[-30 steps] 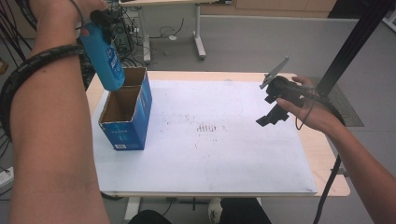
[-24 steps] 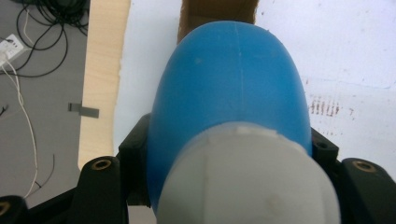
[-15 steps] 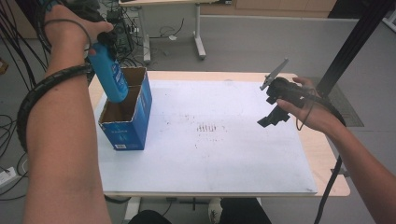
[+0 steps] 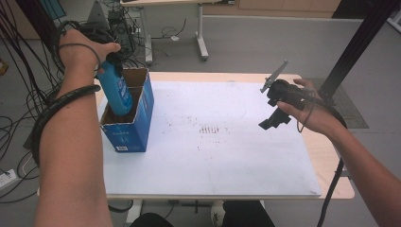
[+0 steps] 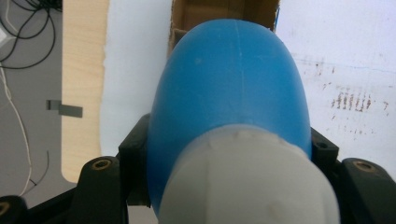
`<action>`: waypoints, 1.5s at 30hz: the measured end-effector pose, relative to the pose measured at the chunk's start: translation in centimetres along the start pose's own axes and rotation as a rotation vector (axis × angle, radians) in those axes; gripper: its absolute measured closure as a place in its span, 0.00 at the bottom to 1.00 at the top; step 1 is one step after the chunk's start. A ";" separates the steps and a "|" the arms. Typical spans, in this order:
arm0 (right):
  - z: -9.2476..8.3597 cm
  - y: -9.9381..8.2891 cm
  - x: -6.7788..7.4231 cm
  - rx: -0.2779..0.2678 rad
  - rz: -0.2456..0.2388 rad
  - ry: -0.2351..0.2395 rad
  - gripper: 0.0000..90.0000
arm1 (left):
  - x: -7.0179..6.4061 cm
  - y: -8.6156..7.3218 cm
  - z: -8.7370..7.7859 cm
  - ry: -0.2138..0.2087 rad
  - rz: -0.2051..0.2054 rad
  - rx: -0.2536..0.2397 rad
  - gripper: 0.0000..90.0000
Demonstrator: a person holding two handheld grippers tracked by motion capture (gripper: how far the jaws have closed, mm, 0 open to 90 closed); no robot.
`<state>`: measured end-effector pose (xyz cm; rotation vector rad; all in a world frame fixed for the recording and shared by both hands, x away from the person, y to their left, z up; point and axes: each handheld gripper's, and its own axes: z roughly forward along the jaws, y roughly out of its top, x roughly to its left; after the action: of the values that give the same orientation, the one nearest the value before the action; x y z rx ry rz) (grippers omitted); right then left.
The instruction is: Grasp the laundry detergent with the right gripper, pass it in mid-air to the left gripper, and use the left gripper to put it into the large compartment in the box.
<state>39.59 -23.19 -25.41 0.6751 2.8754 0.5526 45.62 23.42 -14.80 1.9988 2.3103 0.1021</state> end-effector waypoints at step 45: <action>2.2 1.5 0.2 0.036 -0.014 0.008 0.06 | -0.4 -0.8 12.5 0.000 0.094 0.055 0.42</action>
<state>40.52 -21.11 -26.90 0.6587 2.9023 0.5035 46.21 22.83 -27.30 2.1332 2.2434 0.0454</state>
